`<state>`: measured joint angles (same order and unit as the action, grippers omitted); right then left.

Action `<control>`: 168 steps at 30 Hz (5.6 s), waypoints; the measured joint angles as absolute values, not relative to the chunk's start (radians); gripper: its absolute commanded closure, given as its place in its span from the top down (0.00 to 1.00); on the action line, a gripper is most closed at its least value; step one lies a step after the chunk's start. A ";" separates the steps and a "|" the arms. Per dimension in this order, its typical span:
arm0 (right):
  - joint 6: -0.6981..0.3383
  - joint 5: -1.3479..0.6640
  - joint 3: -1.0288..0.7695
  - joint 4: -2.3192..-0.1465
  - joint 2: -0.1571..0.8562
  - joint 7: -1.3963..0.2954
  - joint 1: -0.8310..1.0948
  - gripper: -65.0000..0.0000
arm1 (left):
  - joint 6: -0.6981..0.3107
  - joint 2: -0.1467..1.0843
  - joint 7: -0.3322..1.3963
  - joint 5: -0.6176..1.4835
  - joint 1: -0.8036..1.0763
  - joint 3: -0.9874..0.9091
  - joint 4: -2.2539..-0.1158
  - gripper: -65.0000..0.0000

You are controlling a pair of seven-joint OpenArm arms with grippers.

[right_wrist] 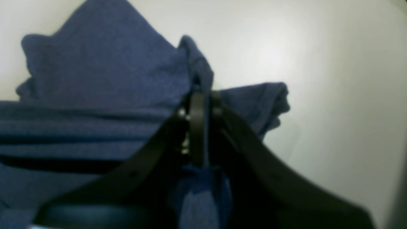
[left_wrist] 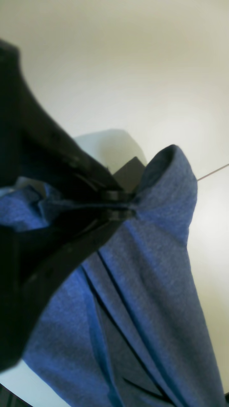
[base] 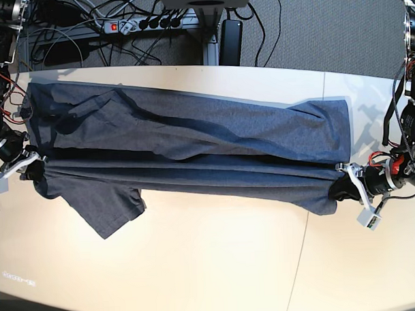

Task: Fold the T-shirt properly
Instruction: 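Lift the hem with both grippers and fold it over toward the collar, then release with the right gripper and regrasp the end of the folded strip, then open the left gripper, releasing the strip's other end, and raise it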

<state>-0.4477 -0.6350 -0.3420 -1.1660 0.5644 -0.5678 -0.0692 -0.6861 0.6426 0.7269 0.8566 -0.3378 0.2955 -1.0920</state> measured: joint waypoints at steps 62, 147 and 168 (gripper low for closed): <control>-0.445 -0.402 -0.043 -0.577 0.329 -0.583 -0.657 0.68 | -0.686 0.646 0.733 0.845 -0.335 0.294 -1.093 0.00; -0.465 -0.685 -0.354 -1.795 0.495 -0.738 0.302 0.00 | -0.685 0.828 1.273 1.447 -0.226 0.293 -1.315 0.12; -0.465 -0.672 -0.354 -1.790 0.477 -0.718 0.299 0.55 | -0.685 0.828 1.071 1.111 -0.224 0.293 -1.316 0.48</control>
<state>-0.4648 -0.6724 -0.3542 -1.7897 0.4767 -0.7181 0.2993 -0.6853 0.8284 1.0706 1.1110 -0.2245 0.2932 -1.3155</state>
